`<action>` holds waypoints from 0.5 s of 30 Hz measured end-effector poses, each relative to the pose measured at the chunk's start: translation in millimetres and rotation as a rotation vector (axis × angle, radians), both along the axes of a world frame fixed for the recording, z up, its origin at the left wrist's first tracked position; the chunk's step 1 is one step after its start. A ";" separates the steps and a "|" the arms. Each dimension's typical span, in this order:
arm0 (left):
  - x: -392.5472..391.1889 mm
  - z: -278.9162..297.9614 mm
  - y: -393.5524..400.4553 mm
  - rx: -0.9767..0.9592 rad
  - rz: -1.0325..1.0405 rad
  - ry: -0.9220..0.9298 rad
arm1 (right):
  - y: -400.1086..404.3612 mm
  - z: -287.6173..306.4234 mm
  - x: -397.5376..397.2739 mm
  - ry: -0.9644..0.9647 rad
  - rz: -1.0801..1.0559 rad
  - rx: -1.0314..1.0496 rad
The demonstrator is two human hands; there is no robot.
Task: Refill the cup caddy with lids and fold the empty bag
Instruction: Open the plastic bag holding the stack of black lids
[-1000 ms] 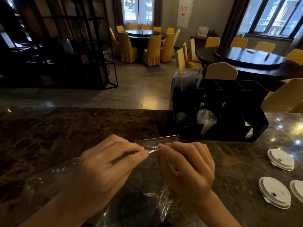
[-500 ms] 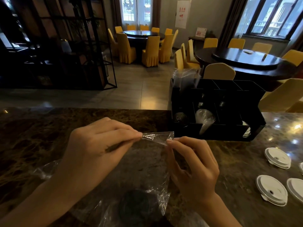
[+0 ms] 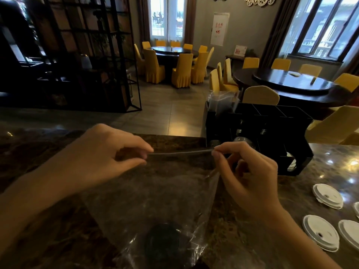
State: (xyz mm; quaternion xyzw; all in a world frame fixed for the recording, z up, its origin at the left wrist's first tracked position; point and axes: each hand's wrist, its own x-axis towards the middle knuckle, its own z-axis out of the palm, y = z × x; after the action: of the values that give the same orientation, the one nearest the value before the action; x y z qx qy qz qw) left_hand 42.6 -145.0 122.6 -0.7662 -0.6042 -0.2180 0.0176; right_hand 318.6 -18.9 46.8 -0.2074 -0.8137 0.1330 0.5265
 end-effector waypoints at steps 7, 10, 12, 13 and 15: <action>-35.9 21.7 -3.3 -0.082 0.037 -0.106 | 16.1 14.1 11.9 -0.015 -0.005 -0.055; -43.1 18.8 2.6 -0.089 0.042 -0.144 | 20.8 13.4 17.7 -0.026 -0.017 -0.056; -46.8 13.4 6.0 -0.106 0.062 -0.128 | 23.6 10.2 21.4 -0.030 -0.050 -0.073; -47.8 10.8 7.0 -0.116 0.072 -0.113 | 25.1 8.1 23.3 -0.032 -0.074 -0.091; -47.6 7.5 7.7 -0.097 0.088 -0.085 | 26.5 6.9 26.1 -0.039 -0.122 -0.115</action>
State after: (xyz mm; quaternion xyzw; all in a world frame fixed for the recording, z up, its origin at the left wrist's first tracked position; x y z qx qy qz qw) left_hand -5.0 -137.4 130.1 -0.7288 -0.6475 -0.2198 -0.0355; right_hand 344.6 7.6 53.6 -0.2890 -0.8007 0.1432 0.5049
